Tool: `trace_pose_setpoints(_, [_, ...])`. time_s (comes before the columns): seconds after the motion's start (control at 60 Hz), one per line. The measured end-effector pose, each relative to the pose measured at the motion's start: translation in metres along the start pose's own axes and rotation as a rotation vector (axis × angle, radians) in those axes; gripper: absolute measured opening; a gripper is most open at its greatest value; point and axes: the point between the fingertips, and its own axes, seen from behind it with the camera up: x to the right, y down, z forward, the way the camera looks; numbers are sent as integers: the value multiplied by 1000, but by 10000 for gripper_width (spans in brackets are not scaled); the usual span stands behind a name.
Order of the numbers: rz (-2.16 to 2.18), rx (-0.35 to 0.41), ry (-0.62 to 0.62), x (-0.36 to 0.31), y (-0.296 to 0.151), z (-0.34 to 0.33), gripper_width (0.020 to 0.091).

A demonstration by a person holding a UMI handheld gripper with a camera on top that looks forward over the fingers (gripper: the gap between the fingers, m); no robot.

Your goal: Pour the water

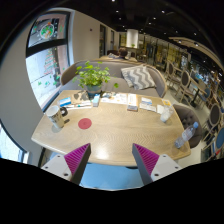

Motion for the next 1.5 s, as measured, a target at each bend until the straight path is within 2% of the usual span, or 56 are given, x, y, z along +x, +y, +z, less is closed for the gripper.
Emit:
trace_pose_setpoints(0.1, [4, -11, -10, 31, 3, 3, 847])
trace_pose_setpoints(0.117, [11, -11, -9, 7, 5, 1, 848])
trace_pose_setpoints(0.167, [15, -10, -18, 62, 7, 8, 847])
trace_pose_setpoints(0.517, [49, 14, -4, 245, 58, 38, 844])
trace_pose_setpoints(0.817, [130, 67, 95, 403, 85, 99, 850])
trace_pose_setpoints(0.967, [148, 102, 120, 446, 77, 134, 852])
trace_pose_setpoints(1.133, [140, 149, 119, 462, 60, 181, 827])
trace_pose_setpoints(1.183, [127, 173, 131, 460, 56, 191, 780])
trace_pose_setpoints(1.25, [120, 187, 132, 459, 55, 204, 645])
trace_pose_setpoints(1.3, [129, 200, 133, 459, 52, 210, 516])
trace_pose_setpoints(1.5, [161, 234, 136, 460, 43, 213, 418])
